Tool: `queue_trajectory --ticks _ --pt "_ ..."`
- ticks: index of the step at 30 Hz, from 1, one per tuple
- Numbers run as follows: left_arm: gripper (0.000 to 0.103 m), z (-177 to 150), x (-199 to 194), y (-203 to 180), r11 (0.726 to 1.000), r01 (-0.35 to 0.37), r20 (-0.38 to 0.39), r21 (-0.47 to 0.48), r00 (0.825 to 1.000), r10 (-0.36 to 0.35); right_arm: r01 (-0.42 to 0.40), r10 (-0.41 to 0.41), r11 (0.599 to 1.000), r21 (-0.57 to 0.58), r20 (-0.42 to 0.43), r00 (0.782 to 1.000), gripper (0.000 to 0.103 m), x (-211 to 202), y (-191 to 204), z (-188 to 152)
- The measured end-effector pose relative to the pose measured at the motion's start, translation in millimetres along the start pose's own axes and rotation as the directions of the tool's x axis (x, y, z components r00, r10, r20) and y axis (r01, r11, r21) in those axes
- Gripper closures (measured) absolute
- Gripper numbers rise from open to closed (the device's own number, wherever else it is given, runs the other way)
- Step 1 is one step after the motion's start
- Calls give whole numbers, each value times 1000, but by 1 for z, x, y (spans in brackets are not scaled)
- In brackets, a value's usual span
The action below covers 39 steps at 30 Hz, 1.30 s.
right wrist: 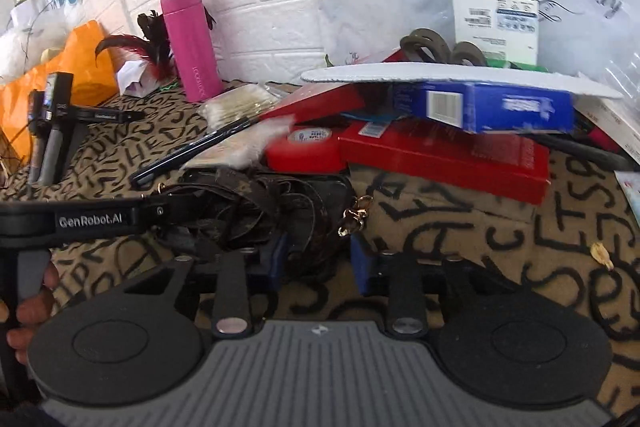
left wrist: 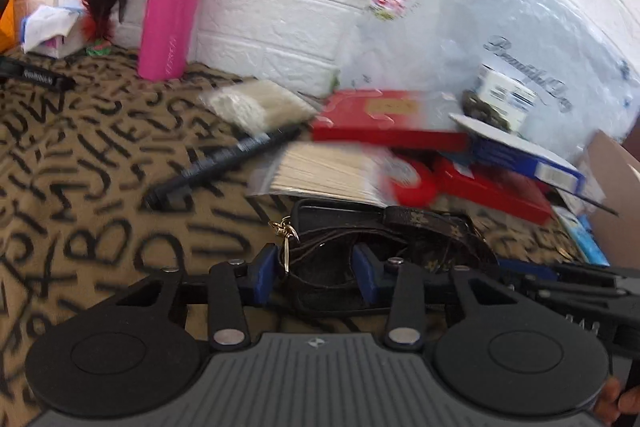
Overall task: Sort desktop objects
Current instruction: 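Grasp brown strap bag with left gripper while right gripper grasps its strap, then carry strap bag into cardboard box and open both grippers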
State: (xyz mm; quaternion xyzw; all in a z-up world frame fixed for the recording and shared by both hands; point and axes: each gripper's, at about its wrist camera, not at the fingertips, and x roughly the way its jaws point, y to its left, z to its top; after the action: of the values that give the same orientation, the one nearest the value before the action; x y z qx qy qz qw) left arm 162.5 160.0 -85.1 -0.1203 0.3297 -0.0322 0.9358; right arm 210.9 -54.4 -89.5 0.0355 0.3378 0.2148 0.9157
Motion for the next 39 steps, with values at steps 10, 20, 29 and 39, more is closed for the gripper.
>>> queue_trajectory --ticks 10,20,29,39 --pt "65 -53 -43 -69 989 130 -84 75 989 -124 56 -56 998 30 -21 998 76 -89 -30 -48" --pt "54 -81 -48 -109 984 149 -119 103 983 -136 101 -99 986 133 -18 995 72 -155 -64 -99" --pt "61 -82 -51 -117 988 115 -137 107 985 -100 132 -132 987 95 -10 991 71 -139 -56 -100" --pt "68 -79 -86 -146 980 146 -82 137 987 -135 130 -135 984 118 35 990 77 -176 -60 -102"
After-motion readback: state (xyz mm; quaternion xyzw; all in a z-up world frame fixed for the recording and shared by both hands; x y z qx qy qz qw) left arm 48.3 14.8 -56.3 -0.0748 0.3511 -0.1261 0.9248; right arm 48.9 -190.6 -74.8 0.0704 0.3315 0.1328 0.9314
